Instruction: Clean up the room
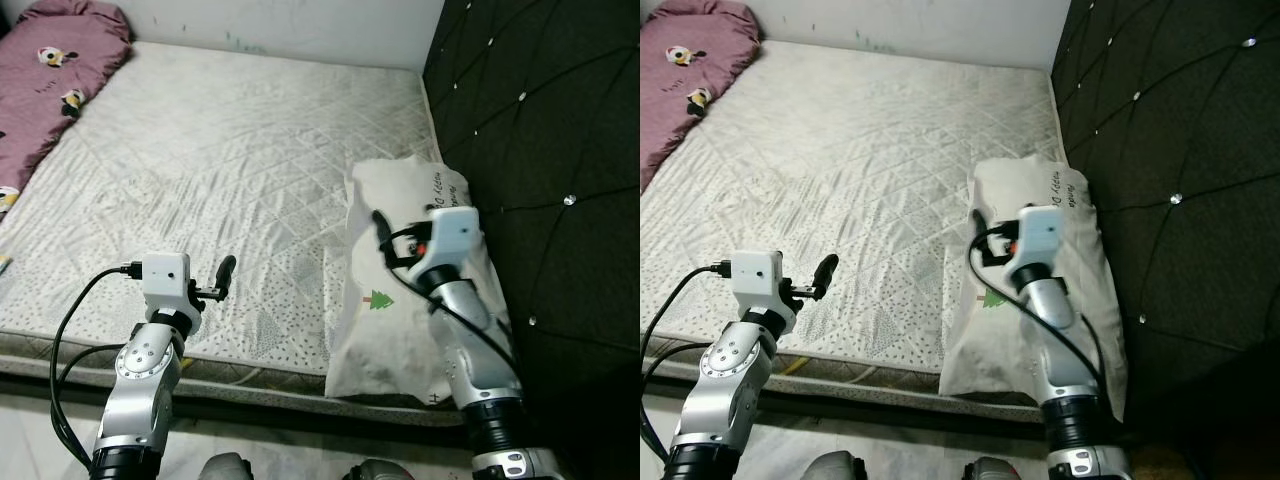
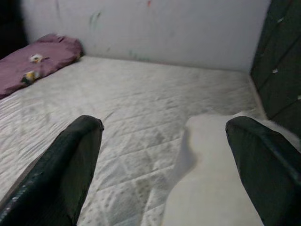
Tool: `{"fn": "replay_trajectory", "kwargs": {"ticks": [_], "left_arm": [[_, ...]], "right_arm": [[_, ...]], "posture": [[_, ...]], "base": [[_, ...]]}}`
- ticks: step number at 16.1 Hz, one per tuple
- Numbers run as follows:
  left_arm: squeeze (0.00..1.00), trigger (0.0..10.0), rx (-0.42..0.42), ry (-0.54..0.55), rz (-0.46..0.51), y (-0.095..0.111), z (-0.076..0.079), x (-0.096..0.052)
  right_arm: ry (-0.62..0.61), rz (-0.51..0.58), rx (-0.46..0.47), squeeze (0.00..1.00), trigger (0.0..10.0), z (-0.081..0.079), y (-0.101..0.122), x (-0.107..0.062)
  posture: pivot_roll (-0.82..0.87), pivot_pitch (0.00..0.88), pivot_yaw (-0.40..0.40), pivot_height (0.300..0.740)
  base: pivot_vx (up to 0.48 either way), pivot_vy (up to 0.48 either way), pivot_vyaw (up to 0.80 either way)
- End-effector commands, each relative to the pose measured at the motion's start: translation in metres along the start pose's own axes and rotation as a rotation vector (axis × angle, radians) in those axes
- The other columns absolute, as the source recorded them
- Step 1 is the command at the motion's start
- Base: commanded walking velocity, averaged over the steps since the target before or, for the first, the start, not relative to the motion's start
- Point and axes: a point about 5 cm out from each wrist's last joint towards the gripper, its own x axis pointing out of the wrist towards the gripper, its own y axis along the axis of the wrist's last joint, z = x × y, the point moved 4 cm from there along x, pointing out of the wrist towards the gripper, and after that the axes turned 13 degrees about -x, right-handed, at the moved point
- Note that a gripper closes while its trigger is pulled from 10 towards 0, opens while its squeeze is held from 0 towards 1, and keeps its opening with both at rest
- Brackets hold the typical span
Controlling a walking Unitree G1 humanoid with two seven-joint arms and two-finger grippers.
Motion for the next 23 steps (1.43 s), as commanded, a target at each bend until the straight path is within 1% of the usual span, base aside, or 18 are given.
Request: {"fn": "replay_trajectory", "kwargs": {"ticks": [1, 3, 4, 5, 6, 7, 8, 9, 10, 11, 12, 13, 14, 15, 17, 18, 19, 23], "left_arm": [[0.00, 10.0, -0.002, 0.006, 0.006, 0.003, 0.000, 0.002], [0.00, 10.0, -0.011, 0.020, 0.001, 0.005, -0.001, 0.003], [0.00, 10.0, 0.004, -0.003, -0.007, 0.006, 0.002, 0.002], [0.00, 10.0, 0.026, -0.017, -0.005, 0.007, 0.004, 0.000], [0.00, 10.0, 0.054, -0.026, 0.014, 0.010, 0.005, -0.002], [0.00, 10.0, 0.042, -0.015, 0.022, 0.011, 0.004, -0.003], [0.00, 10.0, 0.023, -0.015, 0.022, 0.012, 0.003, -0.007], [0.00, 10.0, 0.022, -0.019, 0.022, 0.014, 0.003, -0.011], [0.00, 10.0, 0.019, -0.022, 0.039, 0.021, 0.001, -0.019], [0.00, 10.0, 0.009, 0.007, 0.042, 0.022, -0.006, -0.026], [0.00, 10.0, 0.007, 0.012, 0.028, 0.016, -0.008, -0.032], [0.00, 10.0, 0.001, 0.014, 0.019, 0.013, -0.008, -0.035], [0.00, 10.0, -0.016, 0.009, 0.002, 0.010, -0.005, -0.036], [0.00, 10.0, -0.015, -0.003, -0.003, 0.009, -0.002, -0.035], [0.00, 10.0, -0.024, -0.001, 0.006, 0.015, -0.001, -0.032], [0.00, 10.0, -0.026, 0.002, 0.007, 0.016, -0.002, -0.032], [0.00, 10.0, -0.025, 0.005, 0.008, 0.017, -0.003, -0.032], [0.00, 10.0, -0.036, 0.011, 0.014, 0.018, -0.001, -0.030]], "right_arm": [[0.013, -0.058, 0.028, 0.00, 10.0, -0.001, -0.012, -0.005], [0.087, -0.084, -0.038, 0.00, 10.0, -0.002, -0.018, -0.014], [0.115, -0.089, -0.048, 0.00, 10.0, 0.000, -0.018, -0.018], [0.134, -0.070, -0.075, 0.00, 10.0, 0.002, -0.013, -0.020], [0.132, -0.064, -0.084, 0.00, 10.0, 0.007, -0.009, -0.022], [0.113, -0.067, -0.093, 0.00, 10.0, 0.012, -0.009, -0.024], [0.080, -0.077, -0.087, 0.00, 10.0, 0.017, -0.010, -0.028], [0.054, -0.087, -0.073, 0.00, 10.0, 0.020, -0.011, -0.033], [-0.005, -0.105, -0.021, 0.00, 10.0, 0.021, -0.014, -0.042], [-0.052, -0.098, -0.020, 0.00, 10.0, 0.021, -0.015, -0.051], [-0.107, -0.105, -0.017, 0.00, 10.0, 0.022, -0.019, -0.059], [-0.135, -0.113, -0.016, 0.00, 10.0, 0.023, -0.021, -0.061], [-0.172, -0.128, -0.006, 0.00, 10.0, 0.026, -0.024, -0.062], [-0.217, -0.138, 0.014, 0.00, 10.0, 0.030, -0.025, -0.062], [-0.206, -0.115, -0.018, 0.00, 10.0, 0.033, -0.020, -0.062], [-0.218, -0.132, -0.015, 0.00, 10.0, 0.038, -0.024, -0.063], [-0.185, -0.140, 0.014, 0.00, 10.0, 0.037, -0.027, -0.061], [-0.192, -0.144, 0.015, 0.00, 10.0, 0.040, -0.027, -0.053]], "posture": [[0.00, 0.009, -0.033, 0.740], [-0.02, 0.036, -0.026, 0.740], [-0.02, 0.051, -0.019, 0.740], [-0.03, 0.065, -0.018, 0.740], [-0.03, 0.071, -0.019, 0.740], [-0.03, 0.076, -0.021, 0.740], [-0.03, 0.077, -0.027, 0.740], [-0.03, 0.077, -0.027, 0.740], [-0.03, 0.071, -0.033, 0.740], [-0.02, 0.064, -0.041, 0.740], [-0.02, 0.060, -0.041, 0.740], [-0.02, 0.059, -0.043, 0.740], [-0.02, 0.064, -0.043, 0.740], [-0.02, 0.077, -0.038, 0.740], [-0.02, 0.090, -0.036, 0.740], [-0.02, 0.091, -0.044, 0.740], [-0.01, 0.094, -0.048, 0.740], [0.00, 0.096, -0.058, 0.740]], "base": [[0.000, 0.000, 0.00], [0.000, 0.000, 0.00], [0.000, 0.000, 0.00], [0.000, 0.000, 0.00], [0.000, 0.000, 0.00], [0.000, 0.000, -0.43], [0.000, 0.000, 0.00], [0.000, 0.000, 0.00], [0.000, 0.000, 0.00], [0.000, 0.000, 0.00], [0.000, 0.000, 0.00], [0.000, 0.000, 0.00], [0.000, 0.000, 0.00], [0.000, 0.000, -0.80], [0.000, 0.279, -0.80], [0.000, 0.300, -0.73], [0.000, 0.300, 0.00], [0.000, 0.368, 0.00]]}}
